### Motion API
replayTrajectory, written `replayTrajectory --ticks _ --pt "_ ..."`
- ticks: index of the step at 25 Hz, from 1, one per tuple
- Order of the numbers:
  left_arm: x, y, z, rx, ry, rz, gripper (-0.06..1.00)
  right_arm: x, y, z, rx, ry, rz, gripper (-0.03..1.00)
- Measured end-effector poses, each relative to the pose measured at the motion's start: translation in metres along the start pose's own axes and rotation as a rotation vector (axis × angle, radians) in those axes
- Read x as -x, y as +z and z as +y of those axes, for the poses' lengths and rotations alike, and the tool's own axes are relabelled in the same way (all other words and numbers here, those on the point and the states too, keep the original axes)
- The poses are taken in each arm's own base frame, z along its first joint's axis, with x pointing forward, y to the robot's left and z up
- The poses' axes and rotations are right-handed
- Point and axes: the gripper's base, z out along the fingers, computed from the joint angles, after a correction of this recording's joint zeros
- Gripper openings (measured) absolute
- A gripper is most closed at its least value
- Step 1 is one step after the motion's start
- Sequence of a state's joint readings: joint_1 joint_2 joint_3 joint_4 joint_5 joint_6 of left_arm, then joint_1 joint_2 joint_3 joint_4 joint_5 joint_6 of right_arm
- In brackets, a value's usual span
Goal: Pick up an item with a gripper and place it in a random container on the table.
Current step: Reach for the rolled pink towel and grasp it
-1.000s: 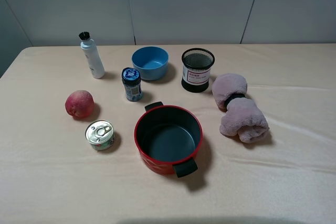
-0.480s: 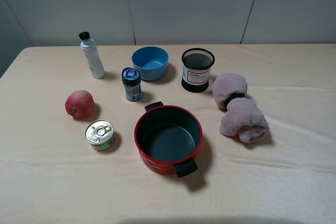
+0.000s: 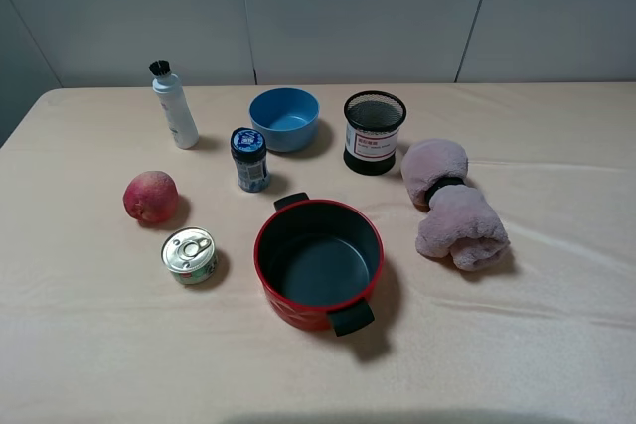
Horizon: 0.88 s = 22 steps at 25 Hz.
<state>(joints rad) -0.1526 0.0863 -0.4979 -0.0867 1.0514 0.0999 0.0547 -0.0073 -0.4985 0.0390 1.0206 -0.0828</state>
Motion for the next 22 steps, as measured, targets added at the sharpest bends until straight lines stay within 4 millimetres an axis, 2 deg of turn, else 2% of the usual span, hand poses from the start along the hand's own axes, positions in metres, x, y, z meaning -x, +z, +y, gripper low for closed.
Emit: replayTrajectory --ticks 6,14,22 --pt "0.025 0.01 0.001 -0.016 0.001 0.048 0.99 0.0 0.0 0.0 0.0 0.0 0.0 0.69" --pt "0.068 0.026 0.006 -0.028 0.093 0.148 0.99 0.0 0.0 0.0 0.0 0.0 0.0 0.69" --pt "0.11 0.052 0.005 -0.093 0.131 0.252 0.99 0.0 0.0 0.0 0.0 0.0 0.0 0.69"
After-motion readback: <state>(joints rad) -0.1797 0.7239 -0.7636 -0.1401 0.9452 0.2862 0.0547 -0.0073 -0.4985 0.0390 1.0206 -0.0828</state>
